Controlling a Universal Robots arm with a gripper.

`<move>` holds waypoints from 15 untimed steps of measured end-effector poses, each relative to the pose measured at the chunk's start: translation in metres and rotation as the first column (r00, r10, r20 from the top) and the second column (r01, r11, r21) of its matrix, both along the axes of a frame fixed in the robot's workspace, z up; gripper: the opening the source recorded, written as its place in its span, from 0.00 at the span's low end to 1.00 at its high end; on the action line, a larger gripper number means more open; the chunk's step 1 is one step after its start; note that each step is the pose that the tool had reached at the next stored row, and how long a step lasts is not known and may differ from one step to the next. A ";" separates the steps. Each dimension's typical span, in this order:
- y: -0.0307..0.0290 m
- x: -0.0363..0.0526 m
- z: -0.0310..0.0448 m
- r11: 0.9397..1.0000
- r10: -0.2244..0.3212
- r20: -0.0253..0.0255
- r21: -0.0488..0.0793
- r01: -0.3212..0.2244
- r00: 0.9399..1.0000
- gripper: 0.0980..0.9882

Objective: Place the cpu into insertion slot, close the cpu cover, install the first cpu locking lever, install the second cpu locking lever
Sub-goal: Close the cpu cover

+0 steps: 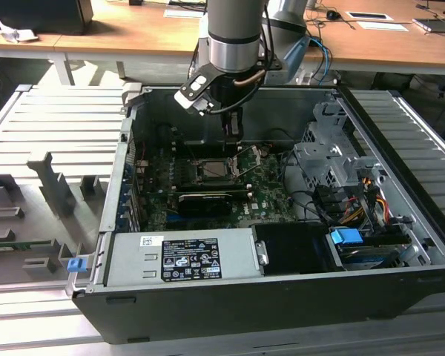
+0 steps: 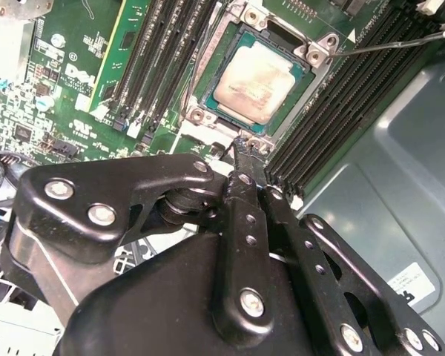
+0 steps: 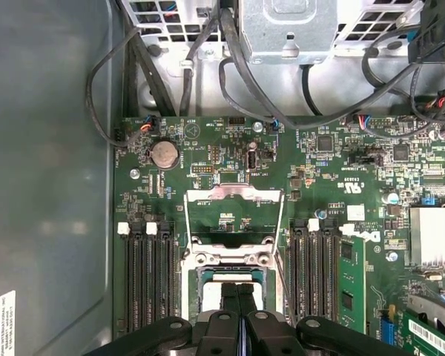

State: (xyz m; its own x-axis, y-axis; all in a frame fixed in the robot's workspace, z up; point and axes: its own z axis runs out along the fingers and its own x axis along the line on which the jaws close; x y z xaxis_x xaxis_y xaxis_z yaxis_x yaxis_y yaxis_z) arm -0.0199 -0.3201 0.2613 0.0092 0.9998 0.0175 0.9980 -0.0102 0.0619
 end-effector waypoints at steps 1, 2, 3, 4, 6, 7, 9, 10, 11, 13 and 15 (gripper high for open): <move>0.0001 0.0000 0.0011 1.000 0.000 0.000 0.000 0.000 1.000 0.01; 0.0001 0.0001 0.0017 1.000 0.000 0.000 0.000 0.000 1.000 0.01; 0.0001 0.0003 0.0027 1.000 0.000 0.000 0.000 0.000 1.000 0.01; 0.0001 0.0027 0.0030 1.000 0.000 0.000 0.000 0.000 1.000 0.01; 0.0001 0.0075 0.0031 1.000 0.000 0.000 0.000 0.000 1.000 0.01; 0.0001 0.0098 0.0031 1.000 0.000 0.000 0.000 0.000 1.000 0.01; 0.0001 0.0141 0.0031 1.000 0.000 0.000 0.000 0.000 1.000 0.01; 0.0001 0.0153 0.0031 1.000 0.000 0.000 0.000 0.000 1.000 0.01; 0.0000 0.0163 0.0031 1.000 0.000 0.000 0.000 0.000 1.000 0.01; 0.0001 0.0179 0.0031 1.000 0.000 0.000 0.000 0.000 1.000 0.01; 0.0001 0.0189 0.0031 1.000 0.000 0.000 0.000 0.000 1.000 0.01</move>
State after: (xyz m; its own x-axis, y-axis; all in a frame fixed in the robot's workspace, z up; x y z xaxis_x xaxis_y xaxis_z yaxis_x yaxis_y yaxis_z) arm -0.0010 -0.3200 0.2645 0.0091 0.9998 0.0175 0.9980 -0.0102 0.0618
